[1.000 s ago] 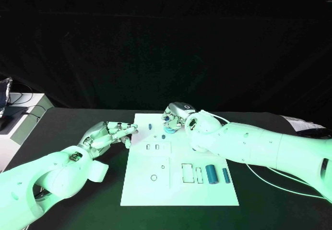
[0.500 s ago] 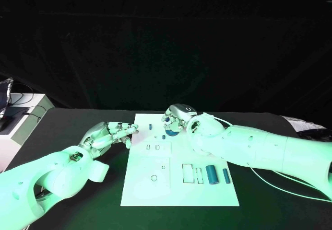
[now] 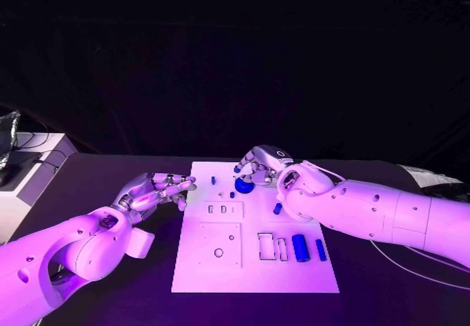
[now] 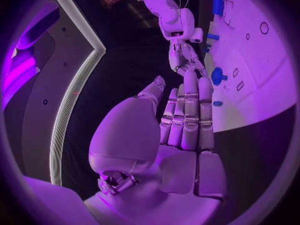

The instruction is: Assemble the parts on the task board

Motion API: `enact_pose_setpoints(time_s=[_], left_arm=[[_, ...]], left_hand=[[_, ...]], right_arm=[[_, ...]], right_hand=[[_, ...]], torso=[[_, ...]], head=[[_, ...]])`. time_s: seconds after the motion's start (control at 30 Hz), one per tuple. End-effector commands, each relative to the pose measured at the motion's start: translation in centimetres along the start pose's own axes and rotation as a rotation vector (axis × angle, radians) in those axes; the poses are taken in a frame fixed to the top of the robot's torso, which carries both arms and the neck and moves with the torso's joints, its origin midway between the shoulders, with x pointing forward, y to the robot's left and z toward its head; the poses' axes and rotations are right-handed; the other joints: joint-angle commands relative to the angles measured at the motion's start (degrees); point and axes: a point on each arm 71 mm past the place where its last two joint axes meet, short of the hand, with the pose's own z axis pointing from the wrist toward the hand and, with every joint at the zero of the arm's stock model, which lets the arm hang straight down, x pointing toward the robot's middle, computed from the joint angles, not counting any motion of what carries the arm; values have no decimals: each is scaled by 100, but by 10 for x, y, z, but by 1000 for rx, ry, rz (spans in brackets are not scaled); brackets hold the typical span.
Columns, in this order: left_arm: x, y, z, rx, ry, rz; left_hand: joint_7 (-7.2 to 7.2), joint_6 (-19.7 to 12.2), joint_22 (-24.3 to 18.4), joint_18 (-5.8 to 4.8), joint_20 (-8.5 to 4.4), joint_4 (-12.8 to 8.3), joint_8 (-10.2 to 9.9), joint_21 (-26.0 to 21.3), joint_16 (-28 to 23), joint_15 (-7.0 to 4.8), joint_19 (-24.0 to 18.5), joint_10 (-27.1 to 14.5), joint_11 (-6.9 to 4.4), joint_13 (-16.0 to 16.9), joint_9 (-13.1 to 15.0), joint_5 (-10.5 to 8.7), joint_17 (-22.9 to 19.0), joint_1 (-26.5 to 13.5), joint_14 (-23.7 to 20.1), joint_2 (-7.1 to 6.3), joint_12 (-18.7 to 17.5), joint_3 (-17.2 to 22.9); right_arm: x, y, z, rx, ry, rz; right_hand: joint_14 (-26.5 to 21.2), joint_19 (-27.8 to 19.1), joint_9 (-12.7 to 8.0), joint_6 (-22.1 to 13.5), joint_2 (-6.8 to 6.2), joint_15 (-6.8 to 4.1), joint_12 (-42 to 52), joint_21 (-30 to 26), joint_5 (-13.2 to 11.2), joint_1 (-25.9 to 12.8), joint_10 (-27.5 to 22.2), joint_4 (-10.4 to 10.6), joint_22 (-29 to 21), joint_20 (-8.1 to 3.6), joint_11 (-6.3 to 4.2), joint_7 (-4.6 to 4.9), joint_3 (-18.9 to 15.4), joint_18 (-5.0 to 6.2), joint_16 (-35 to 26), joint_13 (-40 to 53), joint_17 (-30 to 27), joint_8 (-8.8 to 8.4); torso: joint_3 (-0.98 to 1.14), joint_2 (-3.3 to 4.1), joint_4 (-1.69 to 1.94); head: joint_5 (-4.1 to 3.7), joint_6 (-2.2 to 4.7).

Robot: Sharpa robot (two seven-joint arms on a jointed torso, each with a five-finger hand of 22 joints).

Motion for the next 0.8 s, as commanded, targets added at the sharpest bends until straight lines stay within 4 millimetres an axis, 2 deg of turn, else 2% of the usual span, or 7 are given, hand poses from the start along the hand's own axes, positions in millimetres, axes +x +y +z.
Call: enact_pose_setpoints(time_s=[0.03,0.13,0.2,0.43,0.53,0.7,0.8], left_arm=[[2,-1,0,6,18,-3],[2,-1,0,6,18,-3],[2,-1,0,6,19,-3],[1,-1,0,6,18,-3],[1,-1,0,6,18,-3],[1,-1,0,6,18,-3],[2,-1,1,6,18,-4]], left_hand=[[14,-35,-5,112,-5,-15,-22,20,29,-6,-28,-41,11,8,7,-8,-9,-15,-34,57,-26,-11],[14,-35,-5,112,-5,-15,-22,20,29,-6,-28,-41,11,8,7,-8,-9,-15,-34,57,-26,-11],[14,-35,-5,112,-5,-15,-22,20,29,-6,-28,-41,11,8,7,-8,-9,-15,-34,57,-26,-11],[14,-35,-5,112,-5,-15,-22,20,29,-6,-28,-41,11,8,7,-8,-9,-15,-34,57,-26,-11],[14,-35,-5,112,-5,-15,-22,20,29,-6,-28,-41,11,8,7,-8,-9,-15,-34,57,-26,-11],[14,-35,-5,112,-5,-15,-22,20,29,-6,-28,-41,11,8,7,-8,-9,-15,-34,57,-26,-11],[14,-35,-5,112,-5,-15,-22,20,29,-6,-28,-41,11,8,7,-8,-9,-15,-34,57,-26,-11]], right_arm=[[2,-5,-4,37,58,33],[4,-12,-6,76,104,50],[5,-16,-8,95,127,57],[8,-25,-9,141,179,74],[9,-26,-8,150,194,77],[11,-24,-7,151,211,81],[13,-23,-5,149,214,85]], right_hand=[[2,258,-12,-180,-120,35,-76,-4,53,-61,-57,115,1016,16,35,30,-214,-57,-19,-35,10,-24],[-3,255,-13,-419,-206,79,-149,-21,16,-12,-146,344,1014,60,84,91,-597,-41,-12,-106,22,-23],[-5,255,-16,-530,-253,98,-167,-21,-53,22,-184,476,1014,83,108,117,-752,-34,-4,-146,35,-26],[-11,252,-21,-727,-540,139,-151,-30,-243,150,-279,1071,1014,132,156,167,-817,-15,12,-263,64,-23],[-9,252,-21,-728,-574,140,-117,-29,-253,168,-285,1170,1014,133,158,168,-833,-14,11,-282,67,-24],[-9,253,-18,-703,-565,139,-101,-27,-250,154,-277,1189,1014,133,154,159,-835,-14,12,-281,68,-18],[-10,255,-20,-672,-543,133,-80,-17,-236,151,-267,1175,1017,128,148,152,-838,-17,14,-276,70,-24]], torso=[[3,1,-14],[11,4,-25],[7,1,-16],[0,1,-4],[0,4,-6],[-4,8,-17],[-7,5,-7]], head=[[10,8],[18,7],[9,2],[3,-2],[2,-8],[2,-9],[-7,-15]])
